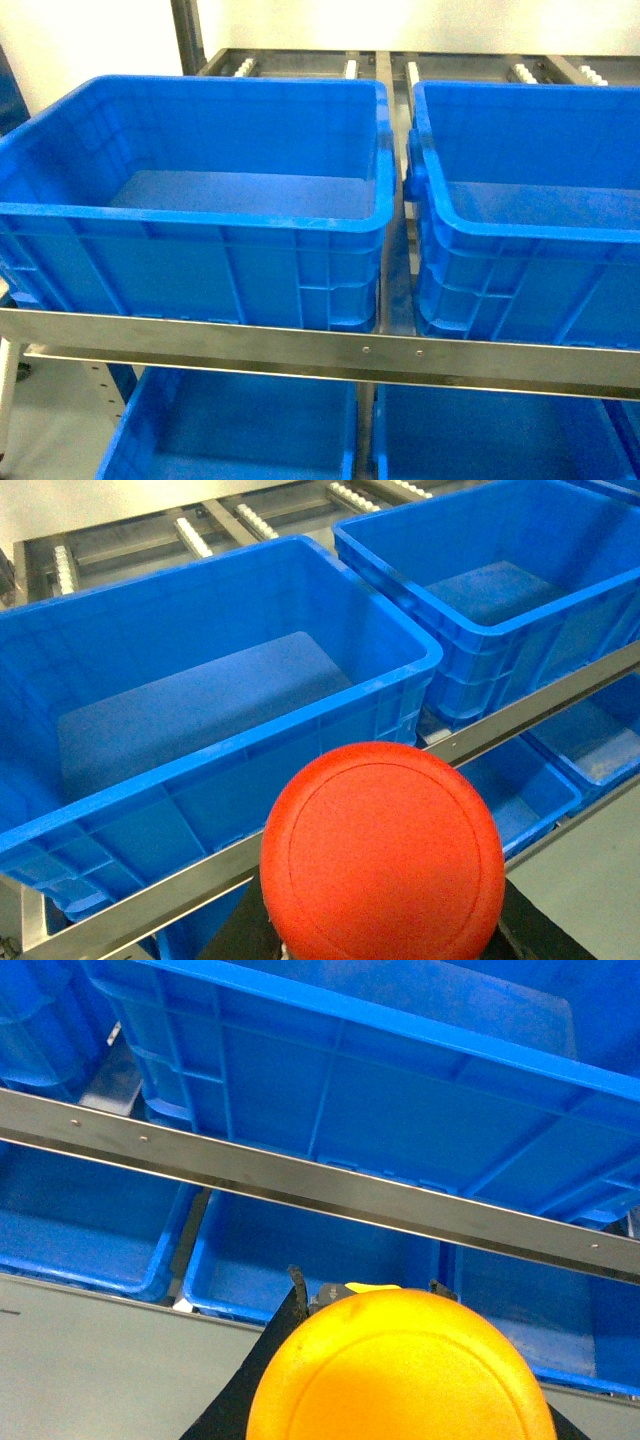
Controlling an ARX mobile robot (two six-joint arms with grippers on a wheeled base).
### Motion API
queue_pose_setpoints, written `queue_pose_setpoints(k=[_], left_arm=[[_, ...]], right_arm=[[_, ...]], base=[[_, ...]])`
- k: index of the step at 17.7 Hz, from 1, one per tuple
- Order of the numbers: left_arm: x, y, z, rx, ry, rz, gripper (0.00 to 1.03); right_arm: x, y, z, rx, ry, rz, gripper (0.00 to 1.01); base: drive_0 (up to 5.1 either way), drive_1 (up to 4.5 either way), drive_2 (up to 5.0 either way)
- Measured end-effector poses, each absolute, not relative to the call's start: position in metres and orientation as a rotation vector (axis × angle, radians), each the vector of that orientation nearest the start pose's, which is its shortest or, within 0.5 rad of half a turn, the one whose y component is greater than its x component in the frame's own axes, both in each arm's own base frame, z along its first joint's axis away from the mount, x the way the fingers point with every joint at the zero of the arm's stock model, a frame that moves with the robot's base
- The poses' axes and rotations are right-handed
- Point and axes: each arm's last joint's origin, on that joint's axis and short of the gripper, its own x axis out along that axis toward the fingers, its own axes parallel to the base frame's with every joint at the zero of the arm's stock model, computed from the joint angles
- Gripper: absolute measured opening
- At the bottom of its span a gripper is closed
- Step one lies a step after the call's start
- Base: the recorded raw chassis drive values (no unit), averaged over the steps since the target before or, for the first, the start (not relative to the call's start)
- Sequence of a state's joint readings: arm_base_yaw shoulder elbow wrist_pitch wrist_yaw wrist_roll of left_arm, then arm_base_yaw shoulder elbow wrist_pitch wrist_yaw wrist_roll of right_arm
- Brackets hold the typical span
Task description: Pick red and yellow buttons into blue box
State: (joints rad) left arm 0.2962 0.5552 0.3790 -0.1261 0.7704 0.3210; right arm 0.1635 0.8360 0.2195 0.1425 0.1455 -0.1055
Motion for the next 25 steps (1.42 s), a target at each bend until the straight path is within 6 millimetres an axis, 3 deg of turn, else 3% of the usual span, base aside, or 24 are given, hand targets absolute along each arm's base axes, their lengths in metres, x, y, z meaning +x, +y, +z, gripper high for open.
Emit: queue_pose_setpoints(k=[25], left_arm=[[0.1316, 0.0191, 0.2328, 0.16, 0.181, -0.507, 0.24]], right_arm=[[0.1618, 0.0224, 0.1626, -0.177, 0.468, 0.041, 0.26]], base=[[4.3, -2.1, -2.1]])
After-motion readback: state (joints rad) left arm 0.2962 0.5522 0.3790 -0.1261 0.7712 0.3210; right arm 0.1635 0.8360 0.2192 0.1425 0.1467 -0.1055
